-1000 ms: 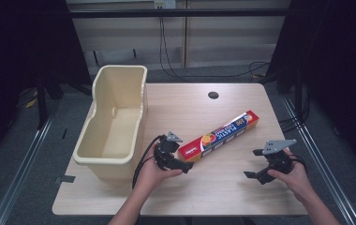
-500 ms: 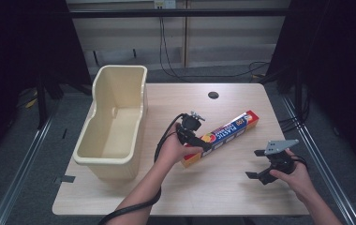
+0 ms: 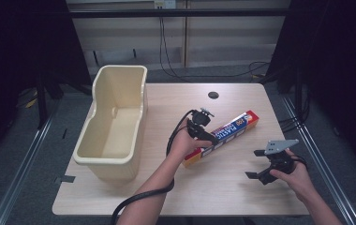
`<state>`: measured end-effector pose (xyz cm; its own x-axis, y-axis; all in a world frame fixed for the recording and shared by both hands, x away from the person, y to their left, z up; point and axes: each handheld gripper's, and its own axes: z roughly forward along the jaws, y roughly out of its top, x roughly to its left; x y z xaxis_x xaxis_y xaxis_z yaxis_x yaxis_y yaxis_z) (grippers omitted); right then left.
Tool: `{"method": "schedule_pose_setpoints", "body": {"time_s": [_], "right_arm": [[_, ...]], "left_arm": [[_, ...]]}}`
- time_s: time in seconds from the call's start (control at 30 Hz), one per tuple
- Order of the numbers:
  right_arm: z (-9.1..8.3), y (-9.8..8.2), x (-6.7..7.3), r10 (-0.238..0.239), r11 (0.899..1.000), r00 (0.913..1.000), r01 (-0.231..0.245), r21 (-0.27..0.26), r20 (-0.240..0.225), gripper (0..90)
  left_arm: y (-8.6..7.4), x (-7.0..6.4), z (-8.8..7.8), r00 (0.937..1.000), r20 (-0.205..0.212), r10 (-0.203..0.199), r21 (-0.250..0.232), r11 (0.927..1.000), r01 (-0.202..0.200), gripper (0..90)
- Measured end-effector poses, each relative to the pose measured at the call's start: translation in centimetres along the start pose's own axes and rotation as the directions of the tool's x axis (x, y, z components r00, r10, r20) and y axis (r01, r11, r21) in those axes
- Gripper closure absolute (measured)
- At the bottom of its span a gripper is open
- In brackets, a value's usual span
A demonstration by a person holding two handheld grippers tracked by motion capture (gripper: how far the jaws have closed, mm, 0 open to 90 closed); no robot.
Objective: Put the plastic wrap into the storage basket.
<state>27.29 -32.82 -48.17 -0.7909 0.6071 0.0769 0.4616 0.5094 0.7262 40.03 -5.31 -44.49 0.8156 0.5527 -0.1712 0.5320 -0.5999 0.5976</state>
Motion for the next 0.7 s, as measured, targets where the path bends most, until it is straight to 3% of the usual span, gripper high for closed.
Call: {"method": "schedule_pose_setpoints", "body": {"time_s": [0.17, 0.27, 0.33, 0.4, 0.7], "right_arm": [[-0.1, 0.0, -0.1, 0.003, 1.000, 1.0000, -0.003, -0.009, 0.001, 3.1], [-0.1, 0.0, 0.0, 0.006, 1.000, 1.0000, -0.006, -0.012, -0.004, 3.1], [-0.1, 0.0, -0.1, 0.010, 1.000, 0.9999, -0.010, -0.015, -0.007, 3.1], [-0.2, 0.0, -0.1, 0.014, 1.000, 0.9999, -0.014, -0.019, -0.007, 3.1], [-0.1, 0.1, 0.0, 0.010, 1.000, 0.9999, -0.010, -0.018, -0.004, 3.2]], "left_arm": [[-0.2, 0.1, 0.6, 1.0000, 0.005, 0.009, 0.017, 0.9998, -0.009, 18.4], [-0.6, 0.1, 0.9, 0.9996, 0.007, 0.028, 0.024, 0.9993, -0.028, 26.4], [-0.9, 0.1, 0.9, 0.9995, 0.028, 0.018, 0.023, 0.9996, -0.018, 34.8], [-1.1, 0.1, 0.7, 0.9987, 0.027, 0.042, 0.023, 0.9988, -0.043, 36.3], [-3.4, 0.0, -2.0, 0.9995, 0.032, 0.009, 0.095, 0.9954, -0.012, 38.1]]}}
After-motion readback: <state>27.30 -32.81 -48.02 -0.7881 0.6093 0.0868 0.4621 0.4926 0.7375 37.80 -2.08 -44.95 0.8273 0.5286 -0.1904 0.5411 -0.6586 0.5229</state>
